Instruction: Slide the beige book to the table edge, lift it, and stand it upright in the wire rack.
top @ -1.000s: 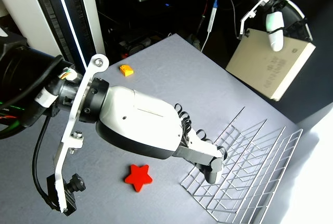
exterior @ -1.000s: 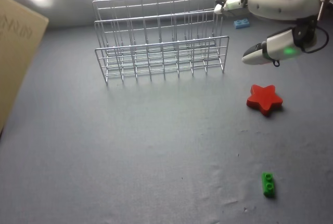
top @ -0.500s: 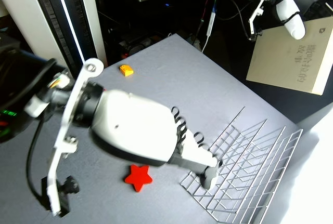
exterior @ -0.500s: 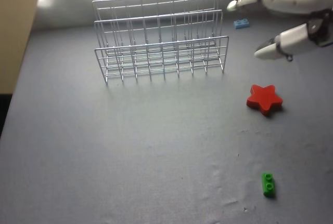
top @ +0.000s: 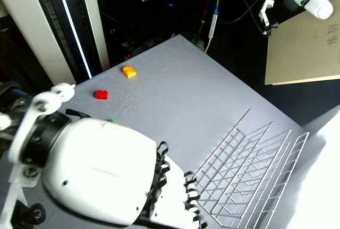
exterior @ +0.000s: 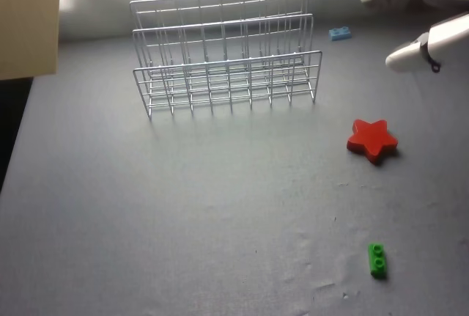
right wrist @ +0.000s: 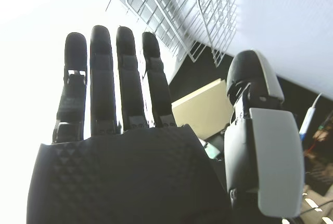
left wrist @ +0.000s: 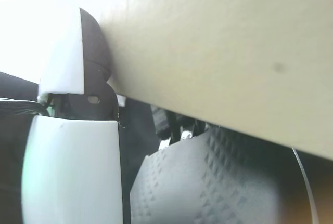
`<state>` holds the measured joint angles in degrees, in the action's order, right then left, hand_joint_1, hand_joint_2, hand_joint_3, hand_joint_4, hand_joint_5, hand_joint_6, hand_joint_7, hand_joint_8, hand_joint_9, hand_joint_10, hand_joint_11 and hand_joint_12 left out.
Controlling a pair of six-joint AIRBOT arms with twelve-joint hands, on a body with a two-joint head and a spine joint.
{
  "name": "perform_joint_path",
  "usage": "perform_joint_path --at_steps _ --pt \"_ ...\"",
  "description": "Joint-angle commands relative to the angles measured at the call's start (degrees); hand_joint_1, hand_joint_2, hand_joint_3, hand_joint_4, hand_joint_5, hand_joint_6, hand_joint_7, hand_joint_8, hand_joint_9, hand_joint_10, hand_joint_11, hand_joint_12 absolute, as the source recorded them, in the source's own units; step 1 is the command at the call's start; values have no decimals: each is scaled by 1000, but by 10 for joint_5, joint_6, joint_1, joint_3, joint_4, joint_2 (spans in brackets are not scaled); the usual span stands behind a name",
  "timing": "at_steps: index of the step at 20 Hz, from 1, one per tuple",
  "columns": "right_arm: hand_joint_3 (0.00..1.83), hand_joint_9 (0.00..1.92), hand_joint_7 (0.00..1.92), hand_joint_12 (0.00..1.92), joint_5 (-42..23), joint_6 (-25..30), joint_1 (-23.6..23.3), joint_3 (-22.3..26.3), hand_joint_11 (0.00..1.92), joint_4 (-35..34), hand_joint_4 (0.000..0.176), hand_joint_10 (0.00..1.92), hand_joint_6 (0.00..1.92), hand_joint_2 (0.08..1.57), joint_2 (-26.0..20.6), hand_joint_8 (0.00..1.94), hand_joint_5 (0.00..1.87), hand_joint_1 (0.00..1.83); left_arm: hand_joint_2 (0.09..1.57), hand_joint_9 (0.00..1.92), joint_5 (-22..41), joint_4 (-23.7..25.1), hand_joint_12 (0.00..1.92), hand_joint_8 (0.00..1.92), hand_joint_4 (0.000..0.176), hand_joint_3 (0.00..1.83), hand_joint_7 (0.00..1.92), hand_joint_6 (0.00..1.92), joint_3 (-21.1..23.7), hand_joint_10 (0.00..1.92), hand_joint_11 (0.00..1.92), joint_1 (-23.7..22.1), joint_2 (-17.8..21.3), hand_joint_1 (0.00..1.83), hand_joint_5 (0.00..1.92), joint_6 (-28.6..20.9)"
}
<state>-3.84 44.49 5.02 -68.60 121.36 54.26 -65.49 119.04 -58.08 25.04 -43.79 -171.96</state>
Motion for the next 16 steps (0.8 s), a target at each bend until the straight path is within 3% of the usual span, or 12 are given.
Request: perform_joint_path --at_steps 1,5,6,9,16 --pt "2 407 408 1038 24 13 -4 -2 6 -2 0 4 1 1145 -6 2 409 284 1227 681 -60 30 1584 1363 0 1 546 1333 -2 1417 767 -8 4 1470 667 -9" --pt "0 411 408 1072 15 37 -3 -2 1 -2 0 4 2 1141 -14 1 415 298 1206 751 -65 64 1586 1322 0 0 621 1279 -2 1326 775 -11 -8 1476 675 -9" --pt "0 408 407 1075 20 35 -3 -2 4 -2 0 2 2 1142 -21 1 417 292 1158 854 -65 70 1471 1230 0 0 725 1143 -4 1206 901 -16 -15 1484 778 -9" --pt "1 383 388 1065 19 35 -3 -2 0 -2 0 1 4 1144 -32 3 397 280 1220 705 -75 96 1587 1358 0 0 568 1312 -10 1381 769 -19 -31 1472 672 -9" --pt "0 388 396 1063 -11 109 -5 -3 0 -2 0 4 5 1148 -40 3 403 266 1218 699 -98 175 1586 1363 0 0 567 1291 -36 1383 770 1 -49 1473 688 -9"
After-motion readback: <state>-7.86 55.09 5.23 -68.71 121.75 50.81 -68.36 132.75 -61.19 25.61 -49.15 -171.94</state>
